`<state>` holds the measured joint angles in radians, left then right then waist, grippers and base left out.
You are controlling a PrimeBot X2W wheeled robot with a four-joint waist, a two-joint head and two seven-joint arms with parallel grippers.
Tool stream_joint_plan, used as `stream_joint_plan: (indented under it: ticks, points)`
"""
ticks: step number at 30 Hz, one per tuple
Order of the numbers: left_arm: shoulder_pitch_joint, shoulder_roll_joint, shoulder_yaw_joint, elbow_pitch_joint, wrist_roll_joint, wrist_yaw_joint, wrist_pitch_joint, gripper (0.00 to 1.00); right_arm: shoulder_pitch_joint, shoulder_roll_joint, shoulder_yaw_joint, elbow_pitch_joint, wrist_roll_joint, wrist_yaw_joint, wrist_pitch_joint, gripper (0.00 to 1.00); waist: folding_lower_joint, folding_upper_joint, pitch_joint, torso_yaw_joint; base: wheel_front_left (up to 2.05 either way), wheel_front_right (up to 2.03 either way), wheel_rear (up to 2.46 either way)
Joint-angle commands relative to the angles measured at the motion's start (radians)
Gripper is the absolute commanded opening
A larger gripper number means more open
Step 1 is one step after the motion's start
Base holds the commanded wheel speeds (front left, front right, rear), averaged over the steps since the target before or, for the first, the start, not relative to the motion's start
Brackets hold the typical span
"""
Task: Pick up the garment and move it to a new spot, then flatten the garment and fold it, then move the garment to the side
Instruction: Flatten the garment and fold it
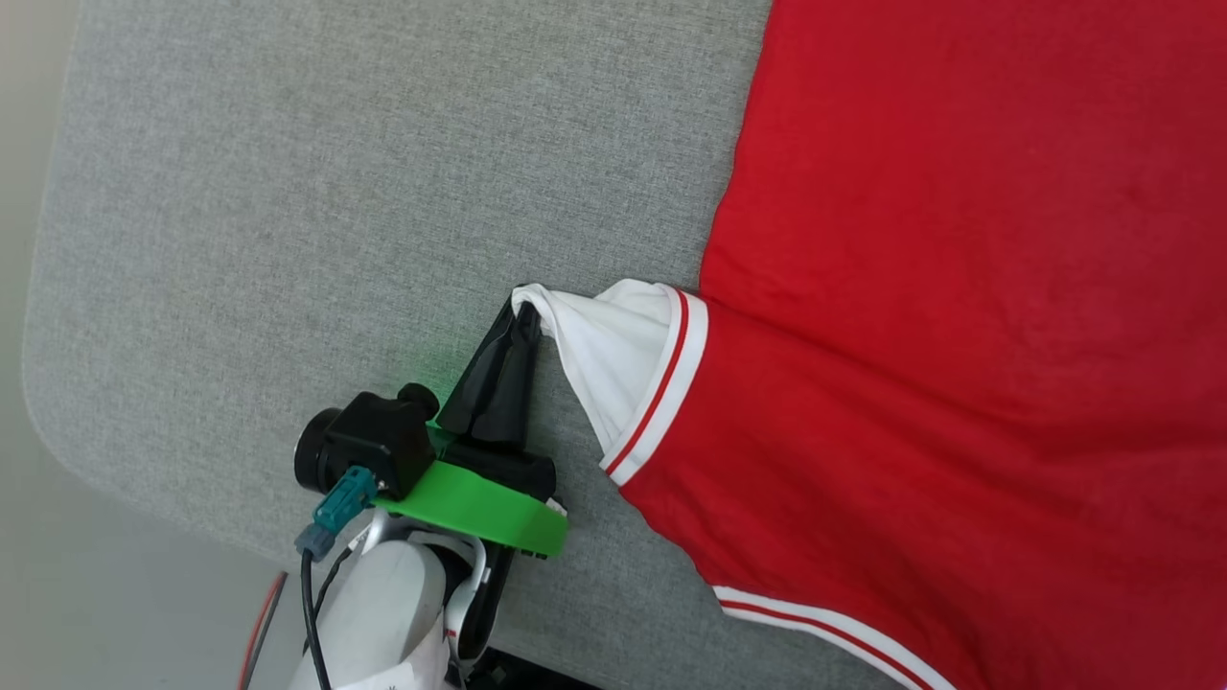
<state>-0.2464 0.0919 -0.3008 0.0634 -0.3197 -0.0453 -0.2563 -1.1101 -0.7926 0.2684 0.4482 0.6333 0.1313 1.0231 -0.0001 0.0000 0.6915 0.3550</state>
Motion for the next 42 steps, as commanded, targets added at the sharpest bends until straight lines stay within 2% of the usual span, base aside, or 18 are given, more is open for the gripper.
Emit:
stream_joint_plan:
  ticks: [1, 2, 12, 18, 25, 31, 38, 42]
  points:
    - [-0.005, -0.006, 0.014, 0.008, 0.016, -0.007, -0.005, 0.00, 0.093, 0.020, 0.033, 0.045, 0.007, -0.001, 0.006, 0.40, 0.0001, 0.0000, 0.001, 0.003, 0.00, 0.00, 0.00]
    - [-0.004, -0.008, 0.018, 0.009, 0.020, -0.011, -0.005, 0.00, 0.094, 0.016, 0.033, 0.044, 0.008, -0.001, -0.001, 0.00, 0.0001, 0.0000, -0.003, 0.000, 0.00, 0.00, 0.00]
    - [0.031, -0.023, 0.066, 0.037, 0.056, -0.034, -0.005, 0.00, 0.072, 0.018, 0.055, 0.039, 0.026, -0.001, -0.123, 0.00, 0.0001, 0.0000, -0.122, -0.047, 0.00, 0.00, 0.00]
    - [0.082, -0.022, 0.092, 0.058, 0.071, -0.040, -0.006, 0.00, 0.139, -0.027, 0.117, -0.011, 0.081, -0.001, -0.259, 0.00, 0.0001, 0.0000, -0.234, -0.087, 0.00, 0.00, 0.00]
    - [0.152, -0.007, 0.126, 0.077, 0.078, -0.037, -0.006, 0.00, 0.348, -0.121, 0.148, -0.142, 0.194, -0.001, -0.411, 0.00, 0.0001, 0.0000, -0.358, -0.142, 0.00, 0.00, 0.00]
    - [0.211, 0.017, 0.154, 0.088, 0.076, -0.030, -0.006, 0.00, 0.564, -0.177, 0.108, -0.217, 0.259, -0.001, -0.486, 0.00, 0.0001, 0.0000, -0.437, -0.204, 0.00, 0.00, 0.00]
    - [0.265, 0.037, 0.172, 0.095, 0.068, -0.020, -0.003, 0.00, 0.850, -0.182, 0.048, -0.245, 0.292, -0.001, -0.528, 0.00, 0.0001, 0.0000, -0.508, -0.264, 0.00, 0.00, 0.00]
    - [0.284, 0.045, 0.177, 0.089, 0.063, -0.013, 0.003, 0.00, 1.005, -0.157, 0.033, -0.252, 0.294, -0.001, -0.537, 0.00, 0.0001, 0.0000, -0.532, -0.285, 0.00, 0.00, 0.00]
